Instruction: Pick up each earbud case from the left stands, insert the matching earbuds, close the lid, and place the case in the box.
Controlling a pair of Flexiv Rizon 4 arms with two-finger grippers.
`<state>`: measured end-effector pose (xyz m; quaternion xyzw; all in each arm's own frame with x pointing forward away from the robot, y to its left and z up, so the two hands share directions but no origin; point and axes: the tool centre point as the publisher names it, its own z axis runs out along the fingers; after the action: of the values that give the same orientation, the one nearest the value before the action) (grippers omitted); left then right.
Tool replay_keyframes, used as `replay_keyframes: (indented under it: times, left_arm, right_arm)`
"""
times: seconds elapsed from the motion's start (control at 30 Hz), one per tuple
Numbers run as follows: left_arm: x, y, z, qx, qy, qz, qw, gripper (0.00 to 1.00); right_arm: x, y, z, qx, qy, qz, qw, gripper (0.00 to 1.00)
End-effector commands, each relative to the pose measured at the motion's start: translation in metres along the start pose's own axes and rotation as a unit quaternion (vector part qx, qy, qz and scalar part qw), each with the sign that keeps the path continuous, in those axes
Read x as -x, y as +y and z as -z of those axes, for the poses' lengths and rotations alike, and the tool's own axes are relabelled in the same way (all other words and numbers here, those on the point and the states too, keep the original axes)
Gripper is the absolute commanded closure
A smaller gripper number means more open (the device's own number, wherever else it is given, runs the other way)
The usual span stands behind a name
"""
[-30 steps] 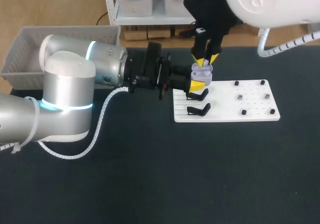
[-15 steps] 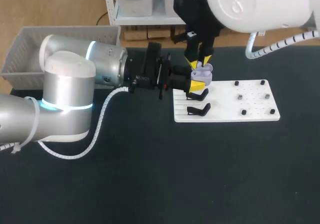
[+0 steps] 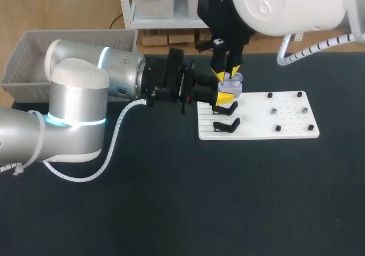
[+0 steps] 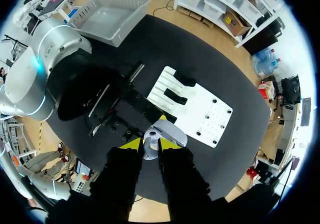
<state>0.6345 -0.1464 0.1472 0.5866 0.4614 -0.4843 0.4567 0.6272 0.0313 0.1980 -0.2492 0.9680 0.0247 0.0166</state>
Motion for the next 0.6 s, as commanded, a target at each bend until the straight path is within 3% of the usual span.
replay_keyframes:
  times: [0.03,0.6]
  left_arm:
    - [0.0000,-0.0007,0.0002,0.001,0.000,0.000,1.000,1.00]
    - [0.0000,-0.0007,0.0002,0.001,0.000,0.000,1.000,1.00]
  right_arm:
    - [0.0013,-0.0010,-0.0035,-0.002,0.001,-0.001,1.000,1.00]
    - [0.0013,-0.0041,-0.0089,0.003,0.000,-0.009,1.000,1.00]
